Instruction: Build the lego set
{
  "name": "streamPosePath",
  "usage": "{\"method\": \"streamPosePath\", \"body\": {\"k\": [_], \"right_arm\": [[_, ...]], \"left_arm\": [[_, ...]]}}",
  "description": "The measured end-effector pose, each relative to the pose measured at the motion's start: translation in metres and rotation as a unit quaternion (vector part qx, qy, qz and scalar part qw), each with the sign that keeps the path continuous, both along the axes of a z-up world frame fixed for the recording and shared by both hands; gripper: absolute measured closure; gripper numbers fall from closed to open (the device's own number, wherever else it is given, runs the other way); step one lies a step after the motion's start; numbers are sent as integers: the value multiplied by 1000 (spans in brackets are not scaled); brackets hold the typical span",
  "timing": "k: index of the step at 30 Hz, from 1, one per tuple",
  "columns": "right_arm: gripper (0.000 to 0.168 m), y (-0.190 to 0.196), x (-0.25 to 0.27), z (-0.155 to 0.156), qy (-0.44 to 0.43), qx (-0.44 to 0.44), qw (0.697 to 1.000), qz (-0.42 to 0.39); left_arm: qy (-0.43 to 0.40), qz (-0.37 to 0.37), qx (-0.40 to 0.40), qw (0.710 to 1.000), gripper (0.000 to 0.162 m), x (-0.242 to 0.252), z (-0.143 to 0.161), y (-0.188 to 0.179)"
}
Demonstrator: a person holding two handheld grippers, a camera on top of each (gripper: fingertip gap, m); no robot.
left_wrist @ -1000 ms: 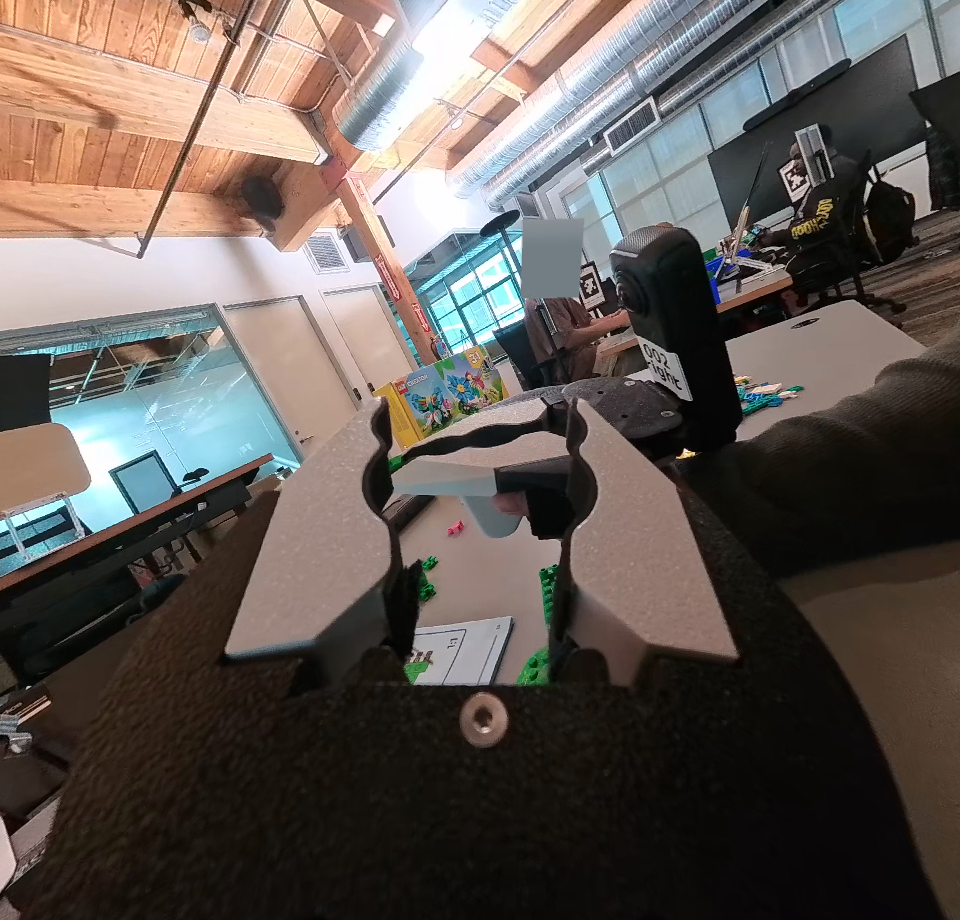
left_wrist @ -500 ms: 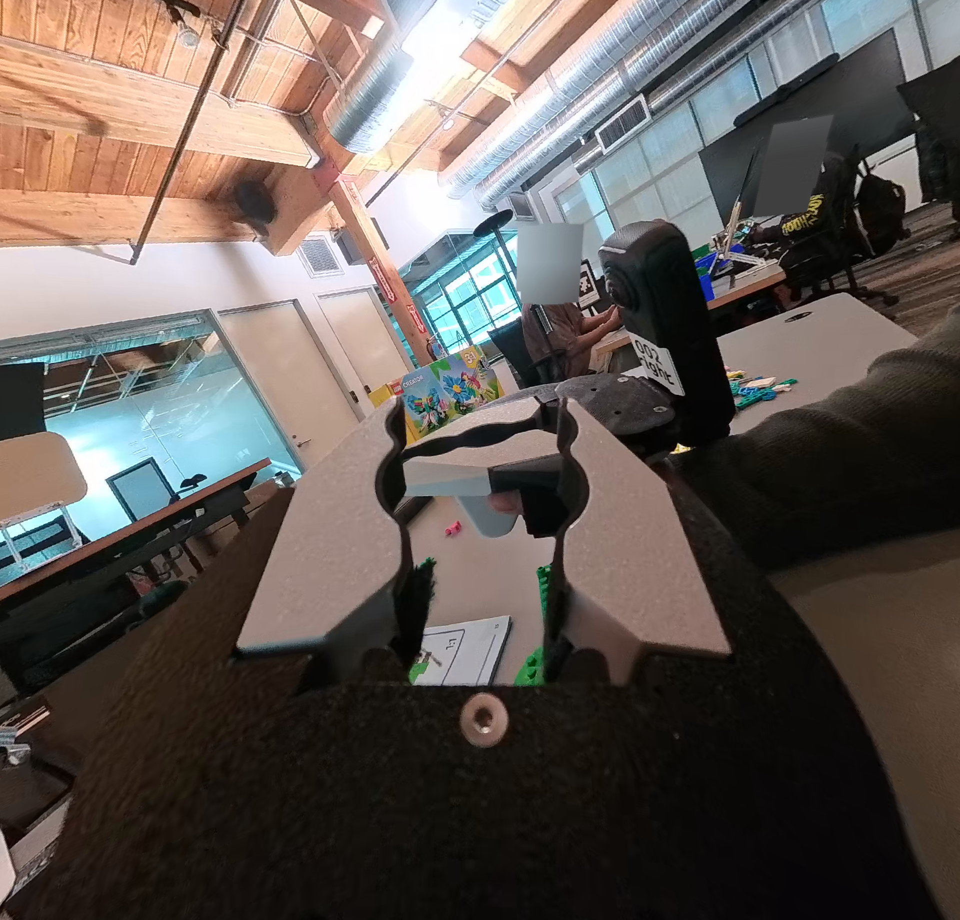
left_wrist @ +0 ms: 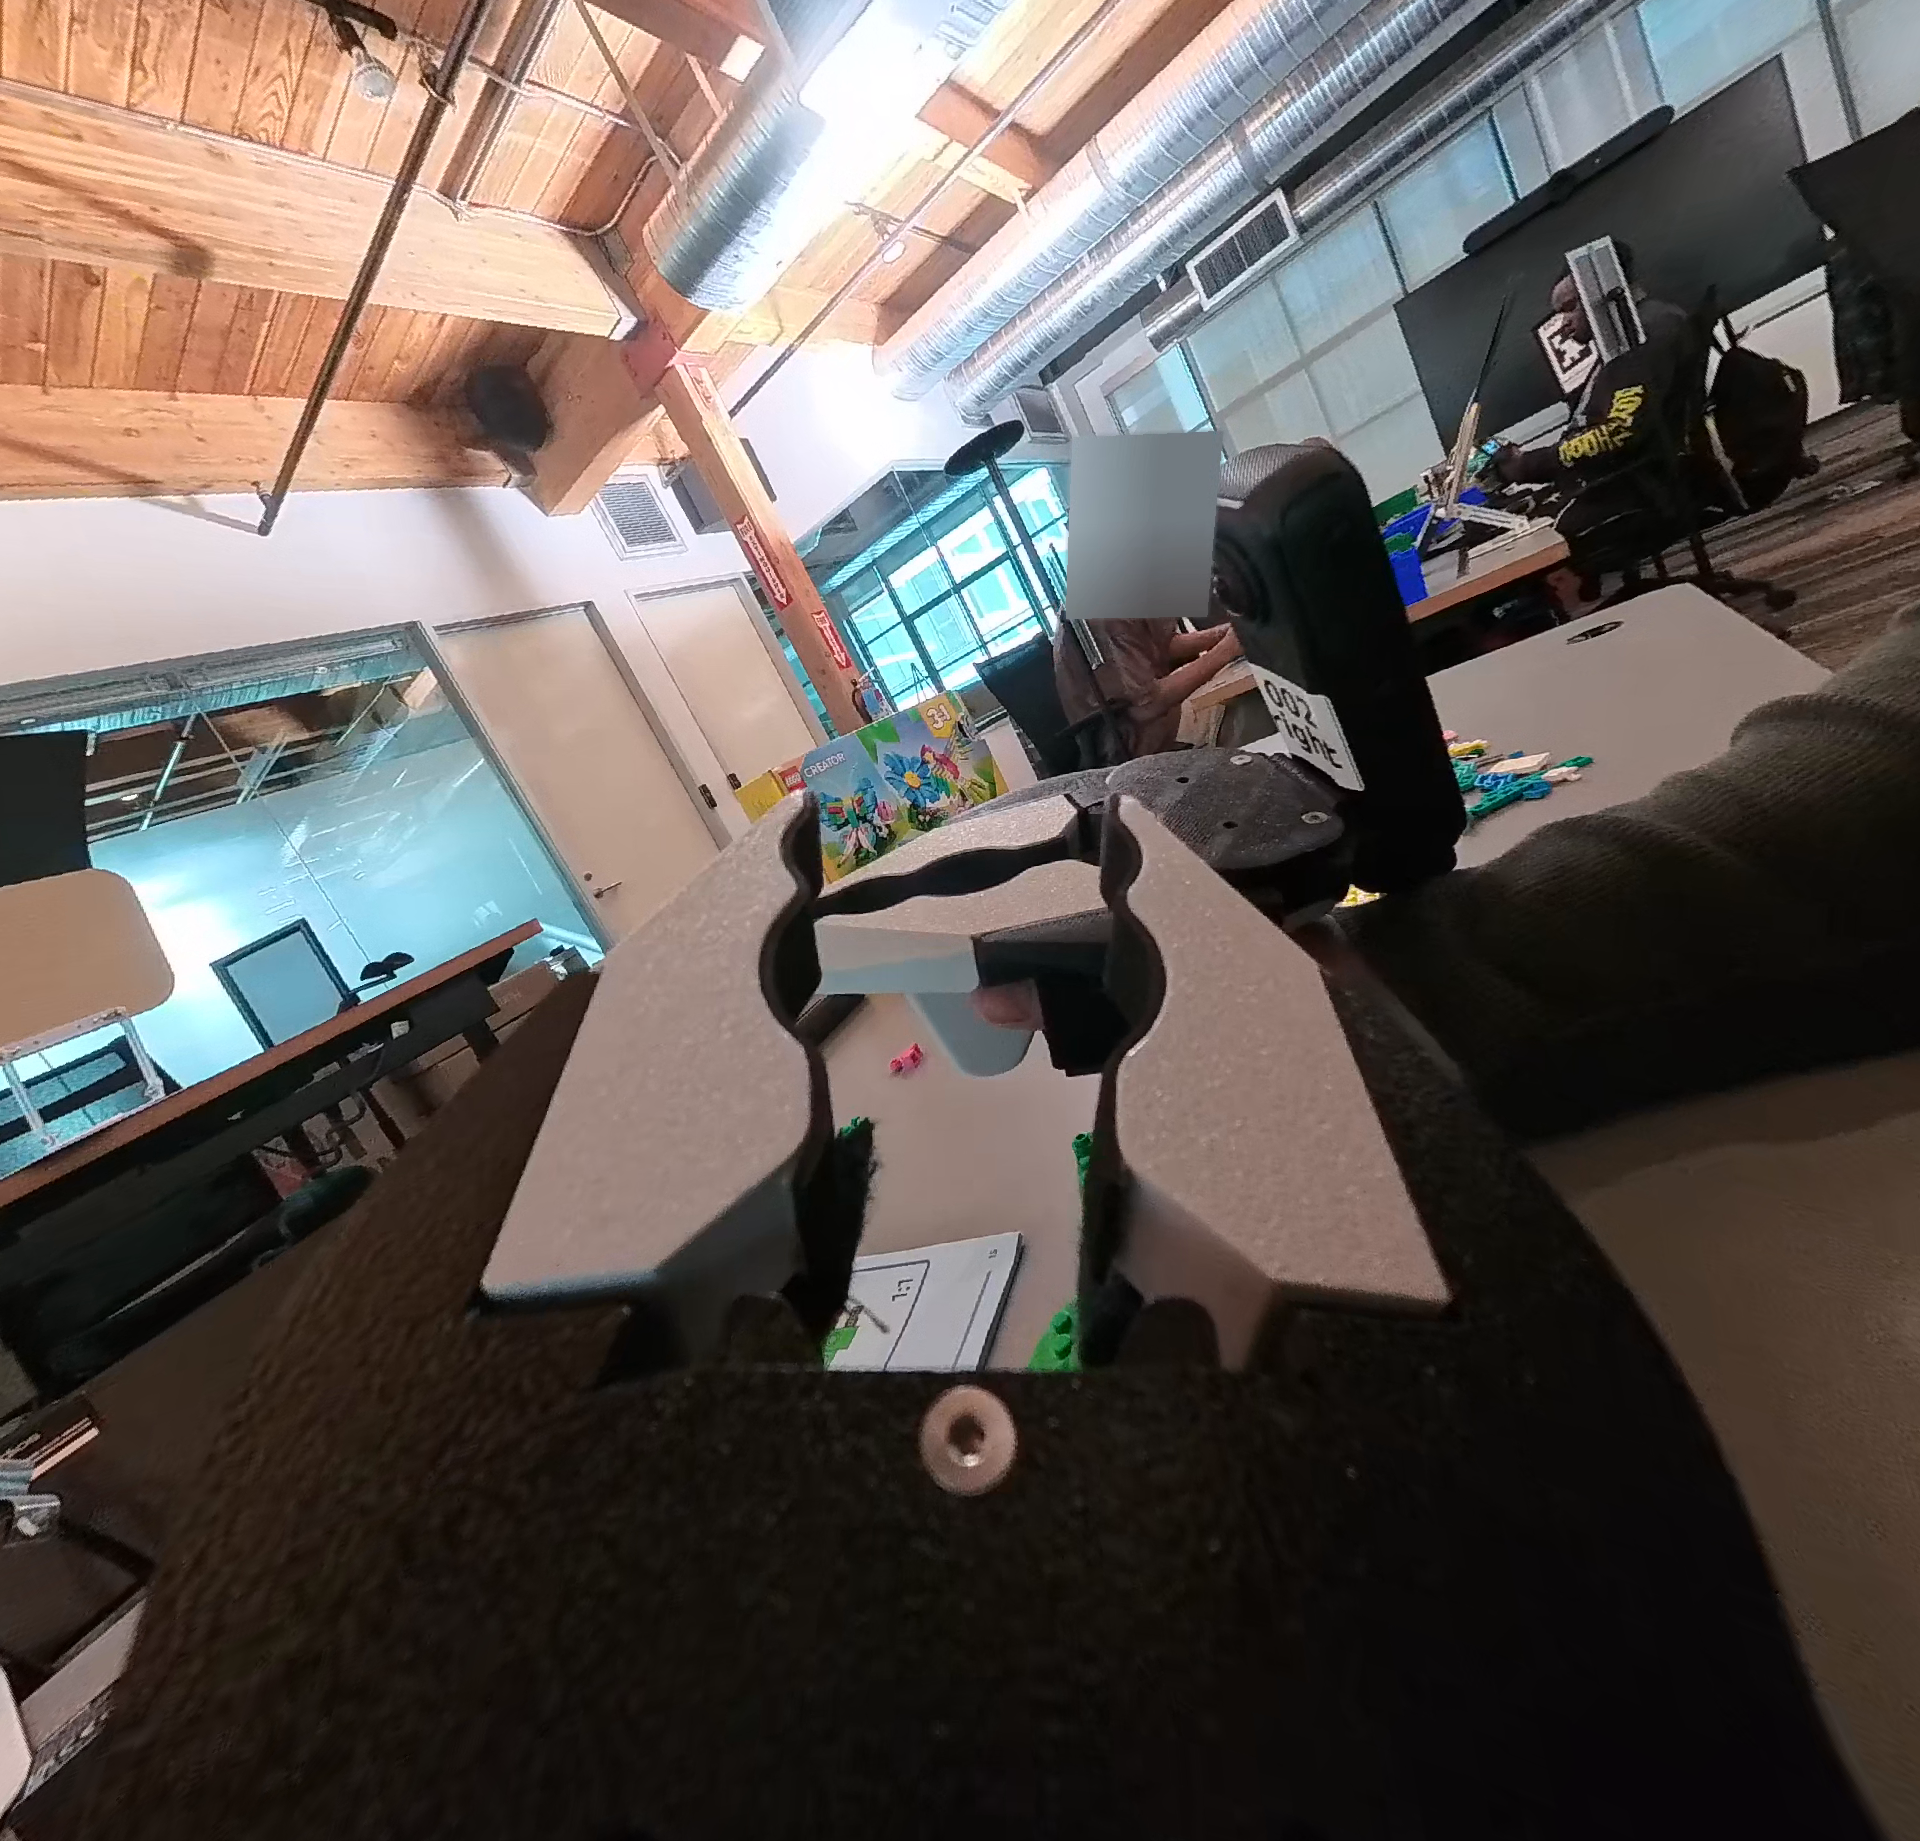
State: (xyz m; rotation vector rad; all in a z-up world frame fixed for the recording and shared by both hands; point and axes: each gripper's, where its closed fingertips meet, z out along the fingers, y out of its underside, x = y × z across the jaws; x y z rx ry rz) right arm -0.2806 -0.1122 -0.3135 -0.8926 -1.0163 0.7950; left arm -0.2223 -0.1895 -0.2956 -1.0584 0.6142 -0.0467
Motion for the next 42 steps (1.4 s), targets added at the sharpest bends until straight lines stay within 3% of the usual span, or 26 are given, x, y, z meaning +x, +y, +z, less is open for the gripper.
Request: {"method": "streamPosePath", "body": {"k": [21,24,27,30,33,35,38,42], "right_arm": [[162,-4,5,12,21,8,1000,2],[162,3,8,16,9,-40,999,-3],[162,-2,8,19,2,-143,987,76],[162,-17,4,12,-40,-333,916,220],[162,-10,10,10,-23,-450,858,249],[162,-26,12,8,-52,-522,789,319],[162,-43,17,7,-73,-578,712,391],[162,-61,20,0,-120,-586,672,437]], "left_arm": [[-10,6,20,1000,107,-4,8,-5],[-8,18,28,999,90,-7,12,-7],[10,27,25,999,79,-8,10,-5],[39,50,10,998,78,-13,2,4],[93,99,4,991,73,-23,-5,14],[153,125,5,980,73,-24,-16,20],[160,113,-12,981,84,-20,-22,20],[157,87,-30,983,105,-20,-25,18]]}}
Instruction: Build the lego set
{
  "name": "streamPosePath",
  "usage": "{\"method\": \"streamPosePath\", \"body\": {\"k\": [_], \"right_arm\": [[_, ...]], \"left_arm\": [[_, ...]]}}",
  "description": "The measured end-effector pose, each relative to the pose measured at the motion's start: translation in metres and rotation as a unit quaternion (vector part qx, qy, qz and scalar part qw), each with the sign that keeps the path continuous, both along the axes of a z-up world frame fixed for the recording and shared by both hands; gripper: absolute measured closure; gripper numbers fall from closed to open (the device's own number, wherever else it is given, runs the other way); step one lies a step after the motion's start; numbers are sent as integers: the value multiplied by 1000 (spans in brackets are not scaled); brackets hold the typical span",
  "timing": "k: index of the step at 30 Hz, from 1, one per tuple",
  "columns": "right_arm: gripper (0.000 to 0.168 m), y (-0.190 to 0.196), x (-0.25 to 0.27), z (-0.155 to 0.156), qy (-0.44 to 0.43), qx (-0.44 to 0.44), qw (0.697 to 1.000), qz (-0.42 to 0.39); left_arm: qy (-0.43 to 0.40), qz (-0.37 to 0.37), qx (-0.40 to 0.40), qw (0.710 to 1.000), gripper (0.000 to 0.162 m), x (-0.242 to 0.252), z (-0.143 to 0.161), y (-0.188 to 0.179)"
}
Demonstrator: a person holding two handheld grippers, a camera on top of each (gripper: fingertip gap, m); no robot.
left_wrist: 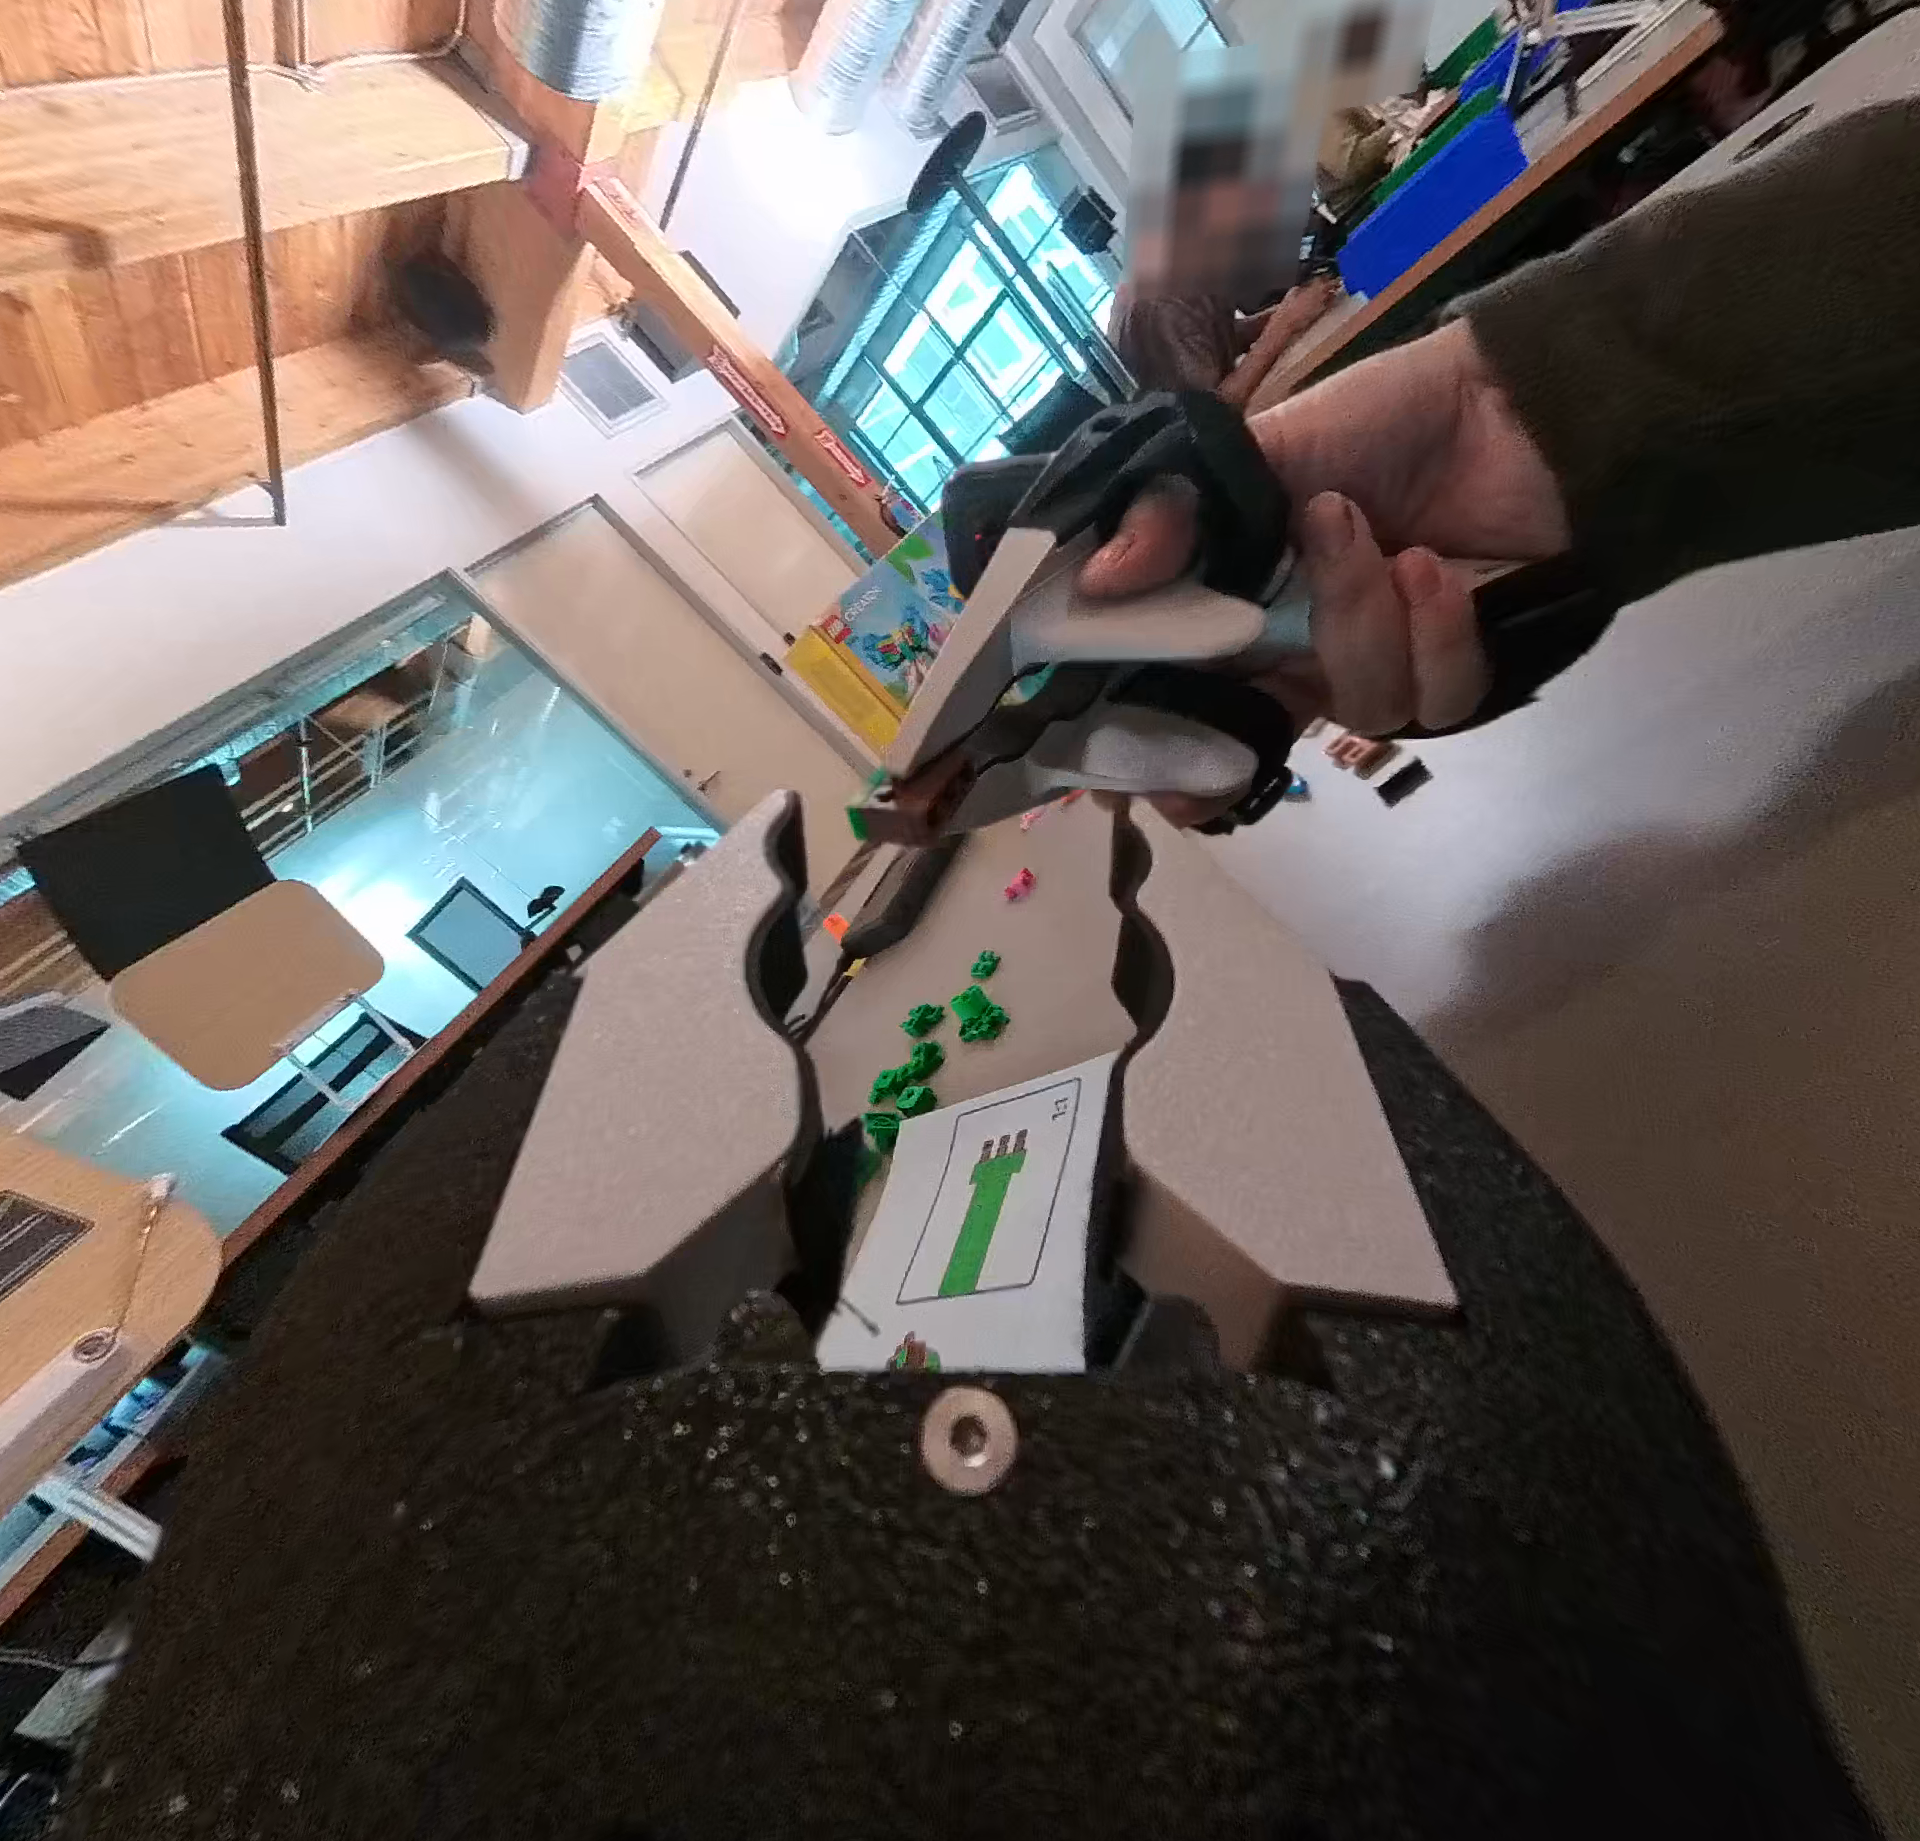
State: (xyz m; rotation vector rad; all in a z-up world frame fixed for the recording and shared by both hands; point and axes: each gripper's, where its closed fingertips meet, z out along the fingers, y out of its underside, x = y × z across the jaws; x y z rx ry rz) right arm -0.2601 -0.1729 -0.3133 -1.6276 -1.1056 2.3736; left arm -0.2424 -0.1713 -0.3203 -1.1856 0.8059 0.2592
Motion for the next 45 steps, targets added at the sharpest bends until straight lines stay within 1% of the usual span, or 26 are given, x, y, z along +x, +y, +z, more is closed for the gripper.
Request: {"method": "streamPosePath", "body": {"k": [2,6,9,11,13,14,16,18,20,22,23,26,27,28,29,30,31,32,33,34,35,37,39,40,43,45], "right_arm": [[163,-8,2,1,5,3,1000,23],[163,-16,6,-3,-3,14,999,51],[163,-18,7,-4,-5,13,998,64],[162,-18,5,-3,0,15,998,63],[143,-14,2,3,13,18,999,46],[138,-10,4,10,25,20,999,34],[137,2,9,26,59,39,997,-8],[139,23,14,38,91,86,988,-86],[141,53,20,50,117,143,963,-199],[145,76,28,59,135,191,924,-303],[147,81,31,60,138,212,909,-332],[145,78,27,55,125,261,894,-343],[144,78,25,56,127,280,880,-362],[144,80,26,57,133,301,858,-394],[144,83,29,59,139,329,829,-430],[144,89,36,65,144,368,789,-471],[146,93,47,71,148,416,737,-512],[149,98,61,80,152,463,676,-553],[152,101,80,92,155,492,615,-597],[154,101,101,105,163,507,562,-633],[156,98,124,117,176,516,518,-659],[157,96,165,133,185,533,455,-689],[157,108,201,144,154,556,412,-705],[157,118,218,148,133,564,401,-709],[157,137,264,164,90,568,386,-721],[157,141,288,169,74,577,379,-720]], "left_arm": [[2,-12,1,1000,115,1,0,-3],[16,-4,5,1000,122,1,1,-3],[40,3,20,999,143,2,1,-5],[42,0,15,999,144,2,2,-6],[19,13,11,1000,144,-4,7,-4],[5,15,7,1000,145,-8,9,-4],[-30,15,-2,999,145,-16,14,-3],[-64,5,-18,998,144,-20,17,-2],[-92,-3,-29,995,145,-24,18,-2],[-109,-2,-34,993,145,-28,18,0],[-112,3,-33,993,145,-31,18,1],[-113,19,-35,993,145,-40,17,3],[-112,18,-39,993,145,-40,16,3],[-109,16,-46,993,145,-39,15,4],[-108,15,-55,992,145,-36,12,4],[-122,18,-71,990,145,-32,10,6],[-158,22,-104,982,145,-26,6,8],[-187,6,-153,970,145,-11,-3,8],[-198,-10,-196,960,145,8,-12,7],[-192,-19,-224,955,145,25,-21,5],[-172,-24,-249,953,145,42,-30,4],[-135,-30,-281,950,145,70,-43,4],[-121,-41,-334,934,145,93,-57,7],[-124,-51,-365,922,145,104,-65,9],[-122,-71,-433,890,144,128,-84,14],[-99,-65,-446,887,144,134,-94,18]]}}
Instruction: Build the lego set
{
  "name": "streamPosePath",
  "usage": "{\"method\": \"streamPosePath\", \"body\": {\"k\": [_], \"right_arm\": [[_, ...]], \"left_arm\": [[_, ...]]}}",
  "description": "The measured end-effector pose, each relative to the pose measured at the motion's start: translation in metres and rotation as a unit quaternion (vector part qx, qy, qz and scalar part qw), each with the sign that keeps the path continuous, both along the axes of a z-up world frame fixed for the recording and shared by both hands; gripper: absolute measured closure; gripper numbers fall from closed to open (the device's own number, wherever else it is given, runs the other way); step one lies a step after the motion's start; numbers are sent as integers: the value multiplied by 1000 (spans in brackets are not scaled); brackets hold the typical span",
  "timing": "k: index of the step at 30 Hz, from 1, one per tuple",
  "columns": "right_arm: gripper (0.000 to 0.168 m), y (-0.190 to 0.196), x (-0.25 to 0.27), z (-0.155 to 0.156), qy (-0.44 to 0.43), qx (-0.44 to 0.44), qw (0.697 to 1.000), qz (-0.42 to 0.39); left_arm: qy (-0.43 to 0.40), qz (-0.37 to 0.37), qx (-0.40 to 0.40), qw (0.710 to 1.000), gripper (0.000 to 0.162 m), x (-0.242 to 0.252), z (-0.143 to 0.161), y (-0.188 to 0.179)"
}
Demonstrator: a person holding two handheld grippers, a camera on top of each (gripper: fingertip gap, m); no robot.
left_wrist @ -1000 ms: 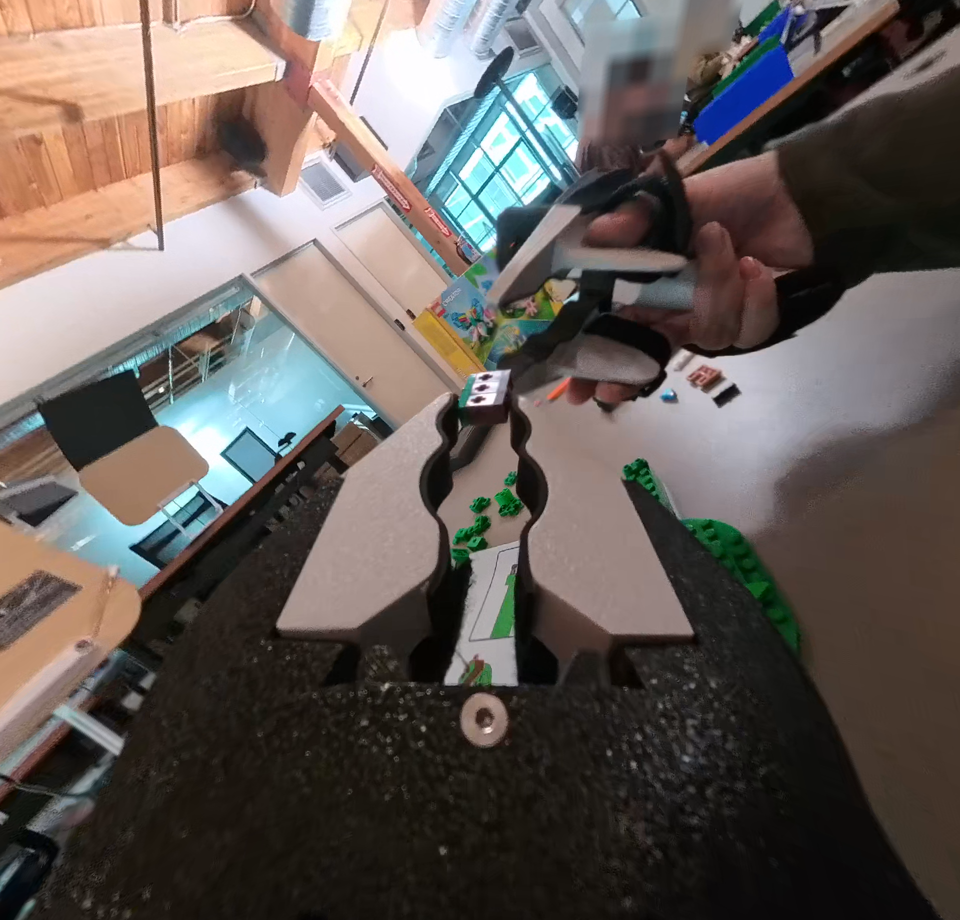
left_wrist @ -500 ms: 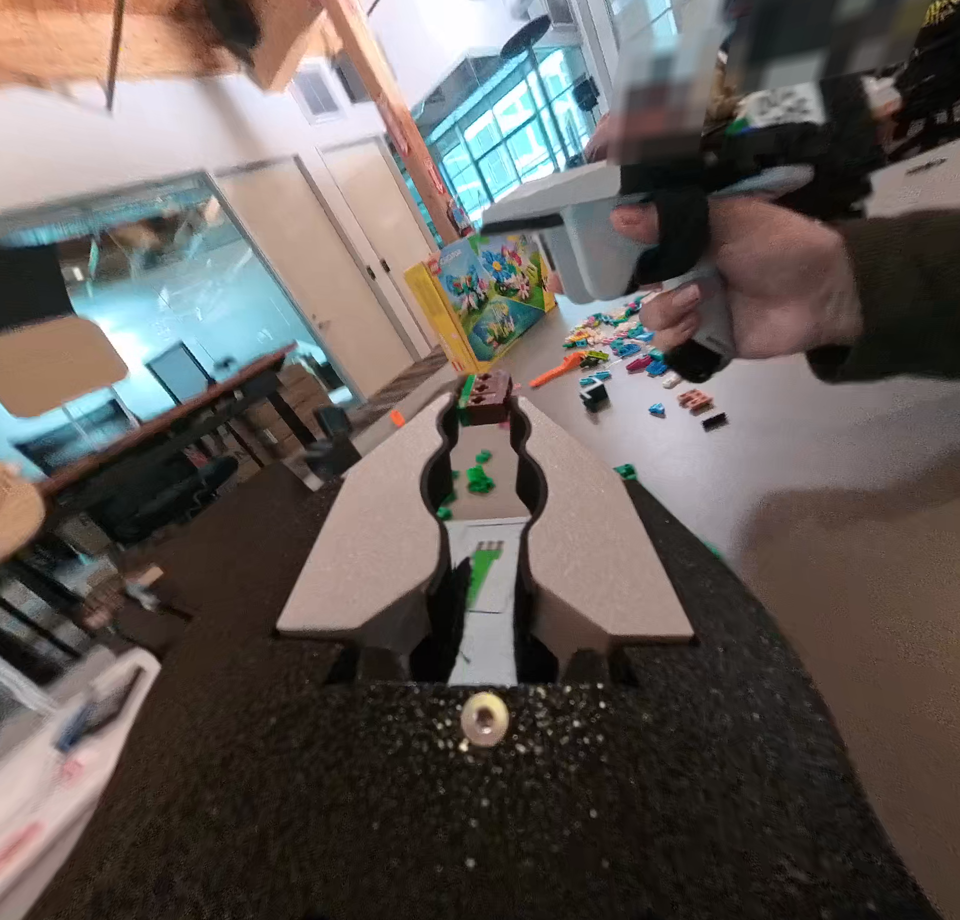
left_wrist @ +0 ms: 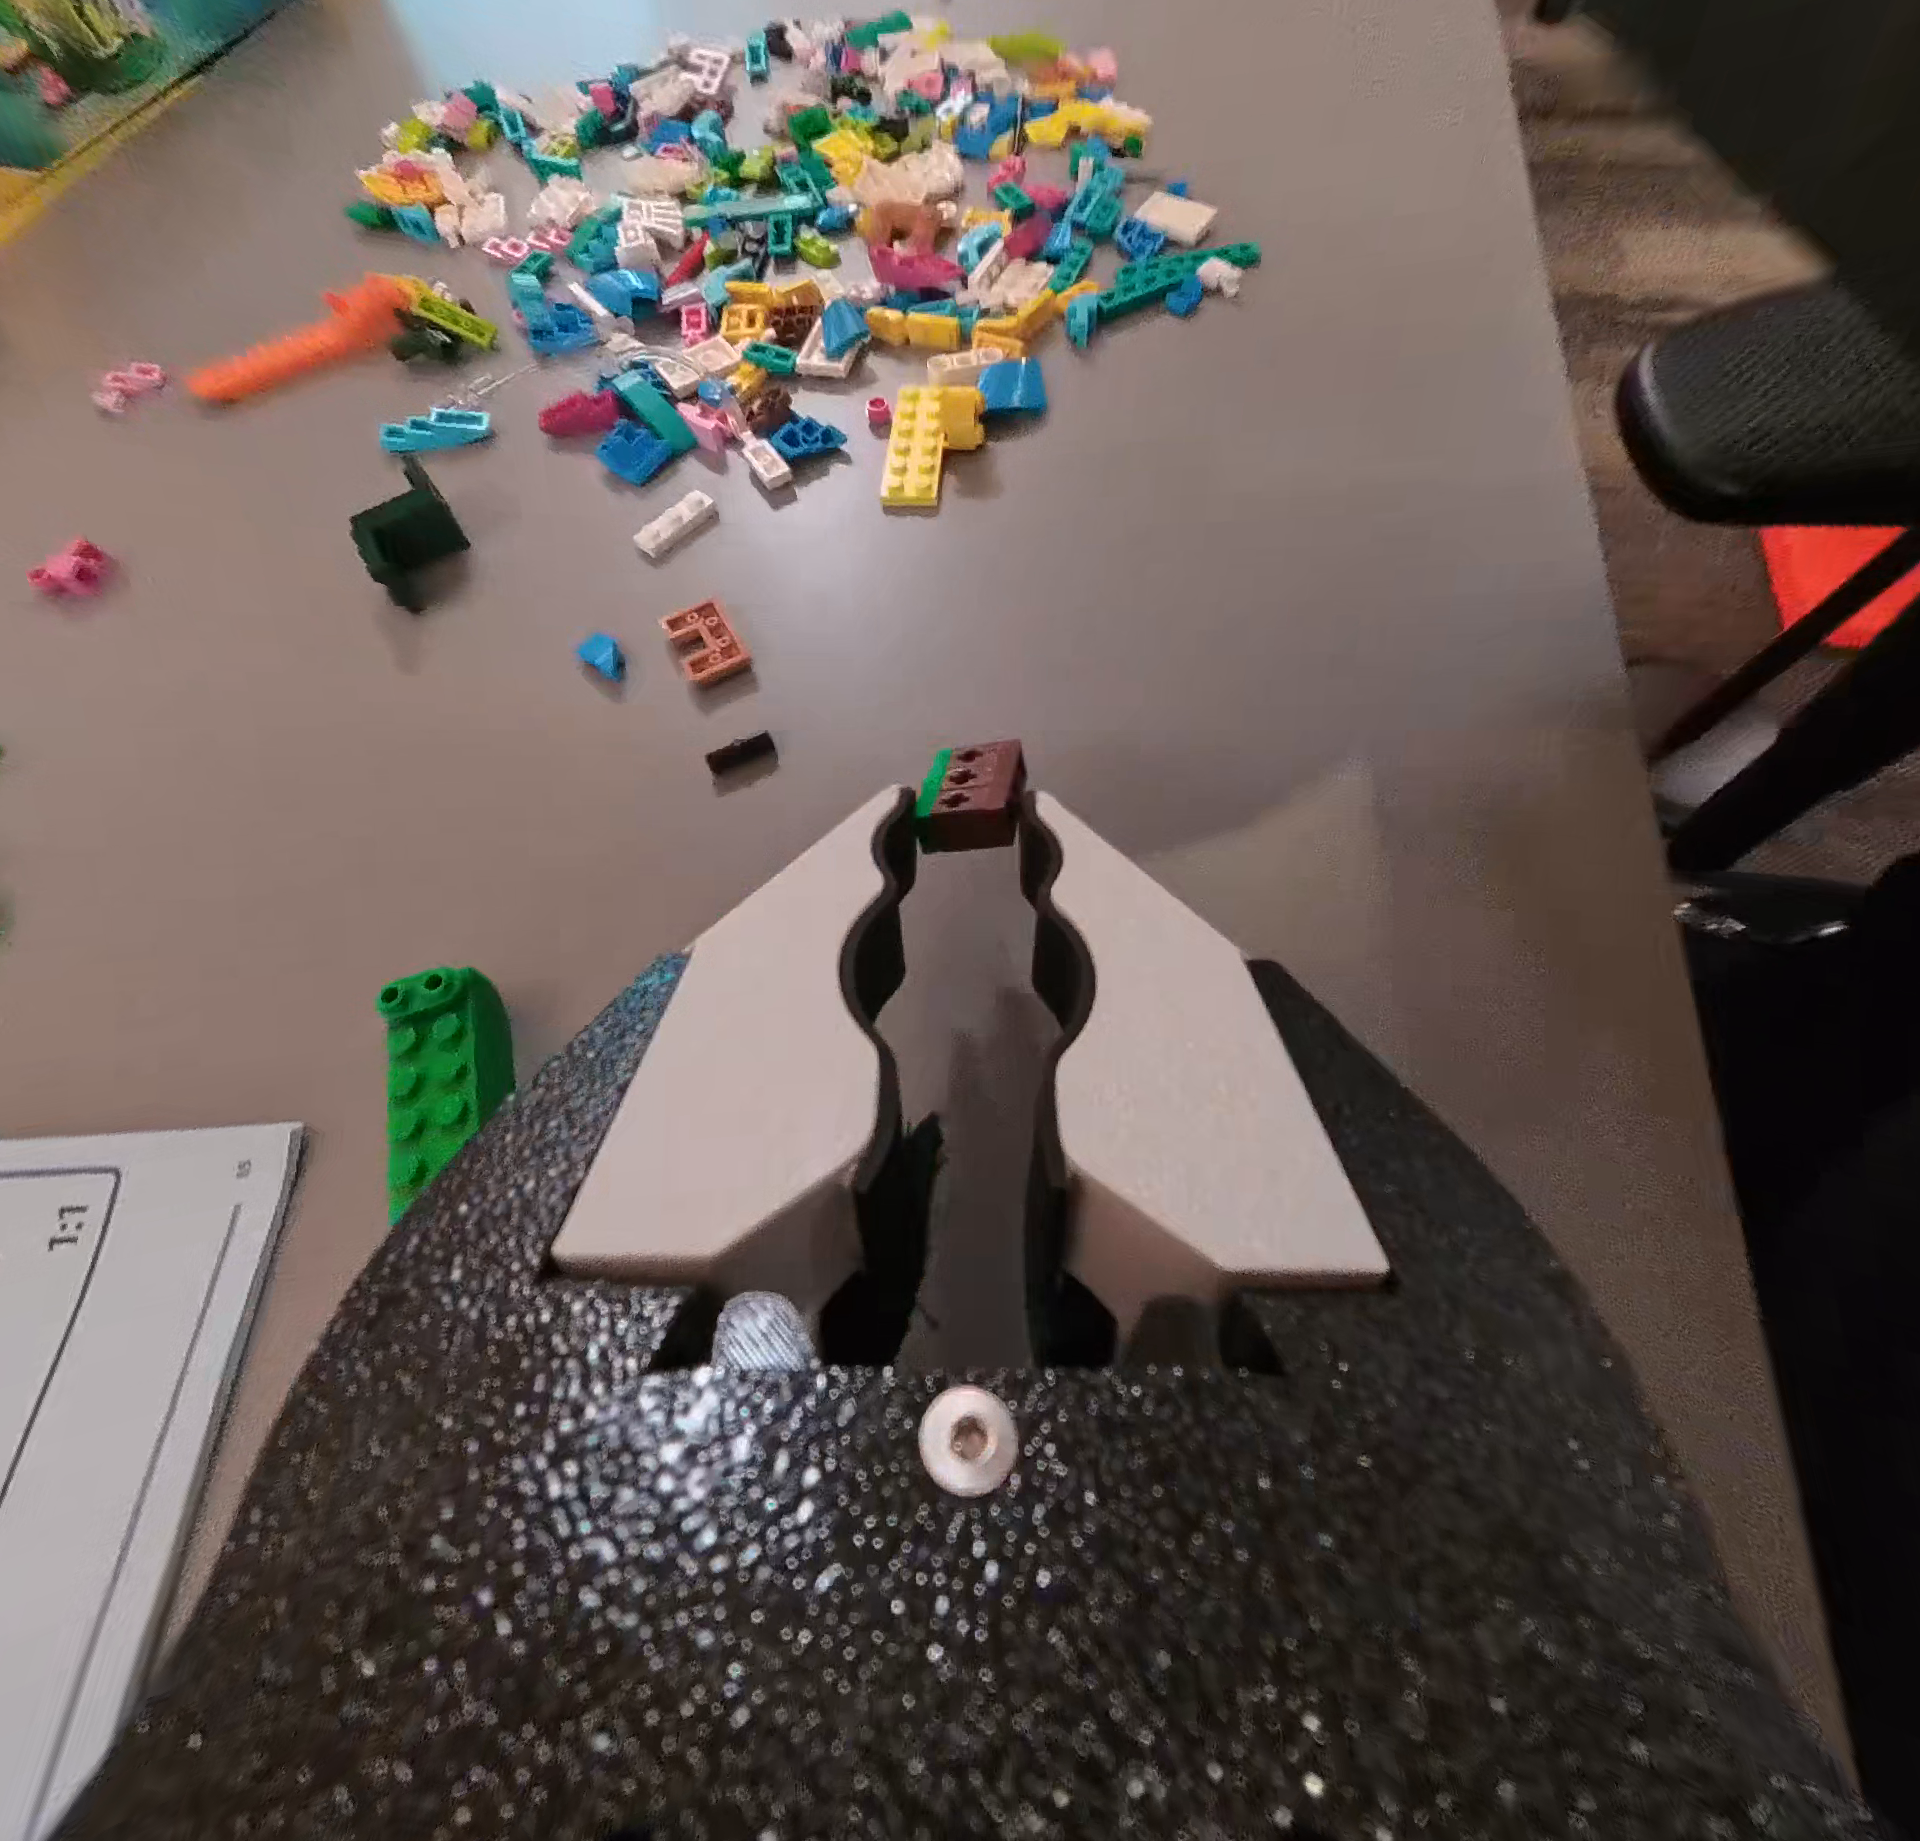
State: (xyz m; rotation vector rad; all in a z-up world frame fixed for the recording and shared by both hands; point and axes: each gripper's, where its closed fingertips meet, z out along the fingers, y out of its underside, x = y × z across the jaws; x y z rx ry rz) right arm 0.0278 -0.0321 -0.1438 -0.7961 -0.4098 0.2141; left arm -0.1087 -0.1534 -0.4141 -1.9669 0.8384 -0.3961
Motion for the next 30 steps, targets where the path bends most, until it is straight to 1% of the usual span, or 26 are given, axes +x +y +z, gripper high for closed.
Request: {"method": "streamPosePath", "body": {"k": [2,5,7,9,12,16,17,19,20,21,24,26,28,30], "right_arm": [[157,2,14,-1,-24,-6,1000,-15],[157,4,30,-11,-53,-21,998,-37],[158,8,38,-21,-64,-35,996,-41],[158,15,43,-31,-76,-53,995,-42],[157,24,43,-44,-97,-79,991,-40],[155,33,42,-57,-115,-103,988,-32],[155,34,42,-59,-112,-107,987,-30],[154,39,42,-63,-98,-115,988,-20],[154,43,42,-67,-93,-120,988,-16],[154,45,42,-71,-90,-122,988,-20],[154,49,51,-80,-69,-103,990,-60],[155,51,57,-91,-60,-84,991,-91],[155,58,57,-108,-75,-88,988,-102],[156,64,63,-114,-79,-90,987,-108]], "left_arm": [[22,-2,1,1000,144,1,-6,2],[46,-5,-22,999,144,0,-19,2],[43,-10,-18,999,144,1,-18,3],[57,-9,-10,998,144,-2,-19,3],[76,-11,-31,997,144,-6,-23,1],[64,-12,-48,997,143,-7,-24,2],[61,-3,-45,997,136,-10,-23,4],[64,19,-28,997,109,-15,-20,7],[60,25,-16,998,101,-16,-16,7],[53,30,4,998,98,-16,-10,7],[34,46,99,993,97,-16,14,8],[32,55,191,980,101,-16,36,9],[37,65,267,961,107,-19,54,8],[40,95,314,944,121,-29,64,9]]}}
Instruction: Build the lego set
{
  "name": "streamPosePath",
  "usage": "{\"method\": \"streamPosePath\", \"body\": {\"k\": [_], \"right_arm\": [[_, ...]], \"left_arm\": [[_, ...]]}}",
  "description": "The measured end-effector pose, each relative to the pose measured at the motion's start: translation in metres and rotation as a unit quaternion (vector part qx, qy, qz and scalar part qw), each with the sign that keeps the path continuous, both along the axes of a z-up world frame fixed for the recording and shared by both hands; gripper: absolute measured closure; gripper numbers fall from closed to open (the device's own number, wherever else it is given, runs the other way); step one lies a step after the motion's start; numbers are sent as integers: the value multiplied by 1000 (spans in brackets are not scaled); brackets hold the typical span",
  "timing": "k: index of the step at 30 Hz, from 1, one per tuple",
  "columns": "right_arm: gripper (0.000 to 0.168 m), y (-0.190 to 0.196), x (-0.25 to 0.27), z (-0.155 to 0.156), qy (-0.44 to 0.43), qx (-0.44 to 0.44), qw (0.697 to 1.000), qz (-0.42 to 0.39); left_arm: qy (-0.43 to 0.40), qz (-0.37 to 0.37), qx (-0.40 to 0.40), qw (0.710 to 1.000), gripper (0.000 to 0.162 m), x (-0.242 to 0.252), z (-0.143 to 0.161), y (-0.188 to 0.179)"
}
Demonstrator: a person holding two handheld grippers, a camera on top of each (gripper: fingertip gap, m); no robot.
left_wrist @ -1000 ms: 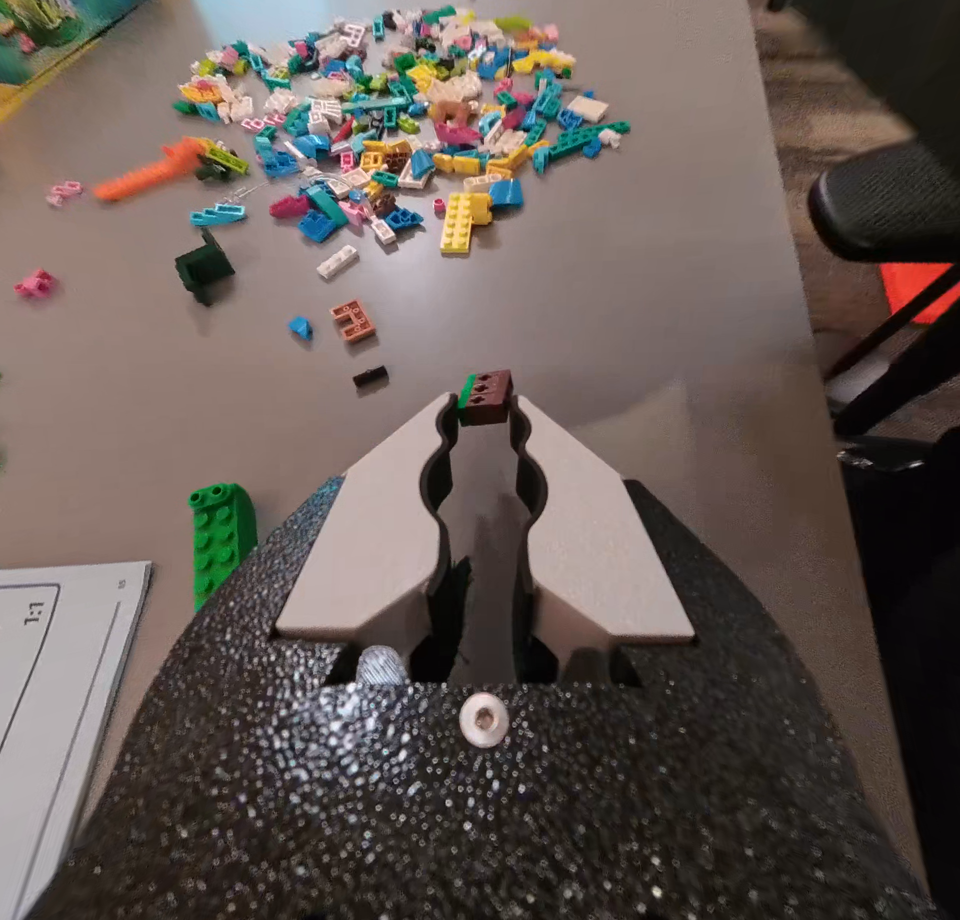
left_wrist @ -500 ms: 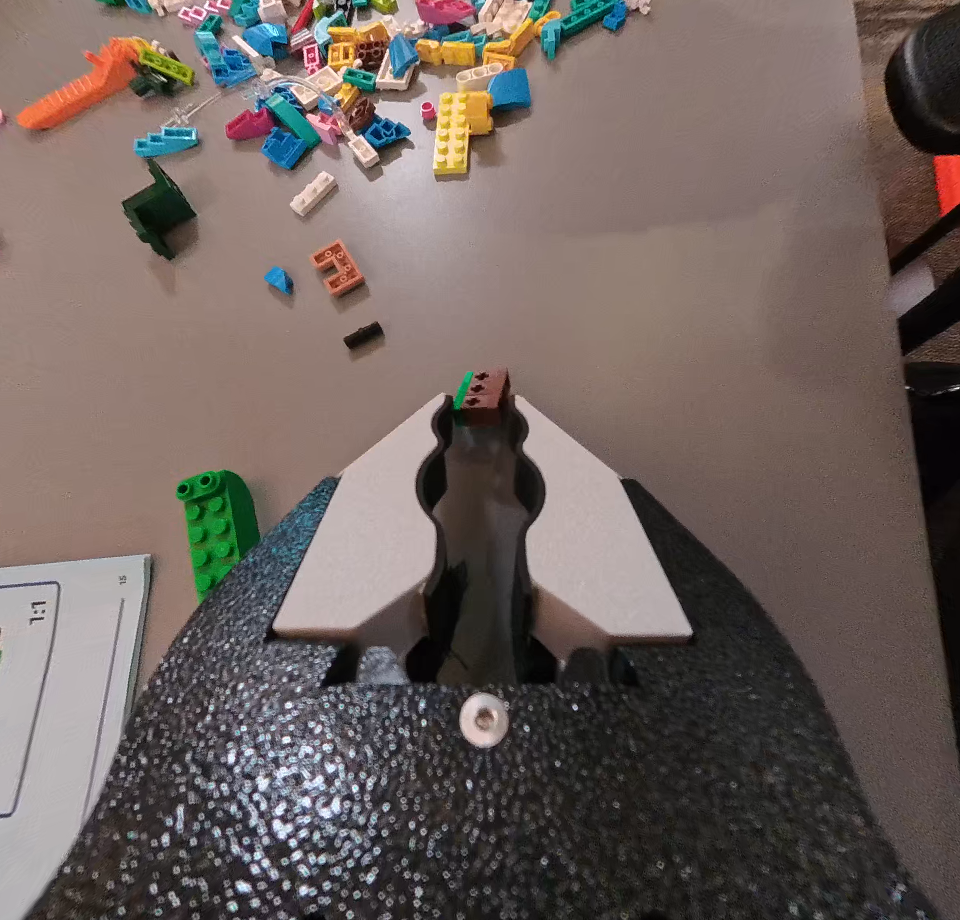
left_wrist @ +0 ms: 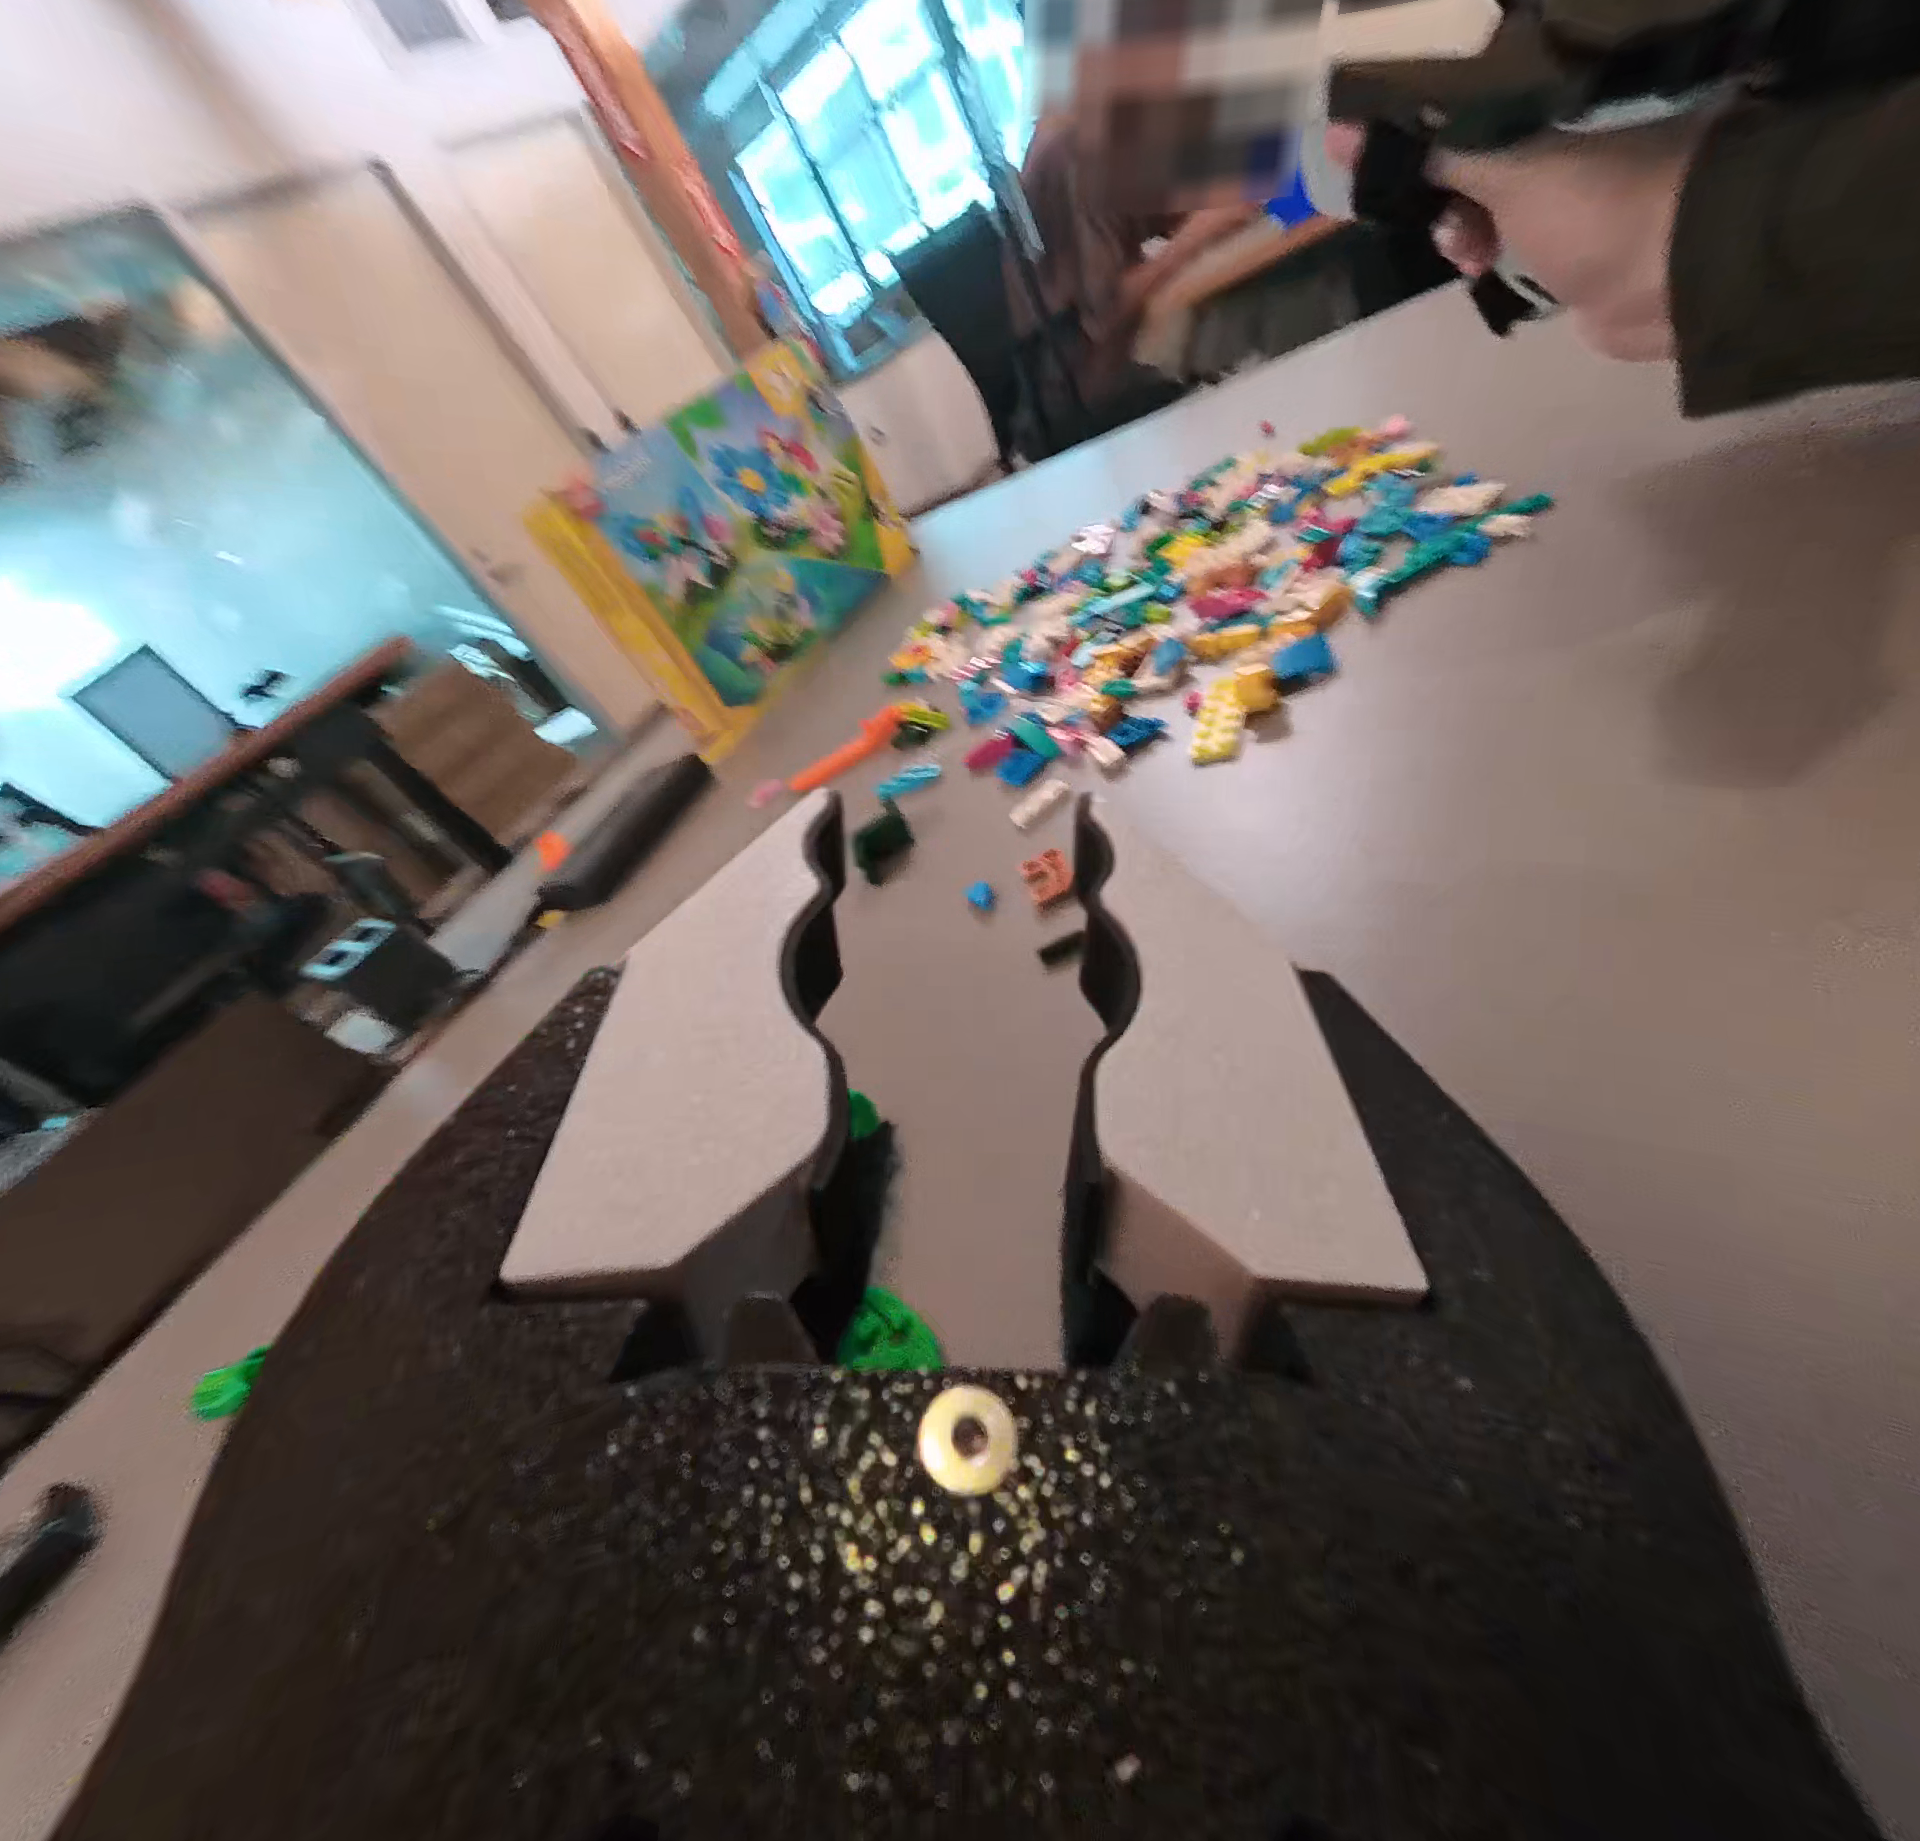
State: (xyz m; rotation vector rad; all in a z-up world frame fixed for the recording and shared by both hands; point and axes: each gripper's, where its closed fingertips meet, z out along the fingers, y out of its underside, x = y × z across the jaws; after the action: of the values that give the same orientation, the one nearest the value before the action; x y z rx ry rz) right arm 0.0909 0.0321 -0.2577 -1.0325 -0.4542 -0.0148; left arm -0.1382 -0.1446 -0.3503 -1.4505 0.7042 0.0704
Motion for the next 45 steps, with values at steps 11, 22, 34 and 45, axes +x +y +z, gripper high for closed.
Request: {"method": "streamPosePath", "body": {"k": [11,22,34,45], "right_arm": [[158,7,-16,-18,-62,10,998,16],[158,-7,-46,-26,-147,38,987,44],[157,12,-22,-36,-117,1,993,-4],[157,24,-20,-57,-135,-38,990,-27]], "left_arm": [[-64,15,94,993,162,-23,30,-5],[-66,1,91,994,162,-18,28,-5],[-66,-12,97,993,162,-14,29,-6],[-84,-24,96,992,162,-14,30,-7]]}}
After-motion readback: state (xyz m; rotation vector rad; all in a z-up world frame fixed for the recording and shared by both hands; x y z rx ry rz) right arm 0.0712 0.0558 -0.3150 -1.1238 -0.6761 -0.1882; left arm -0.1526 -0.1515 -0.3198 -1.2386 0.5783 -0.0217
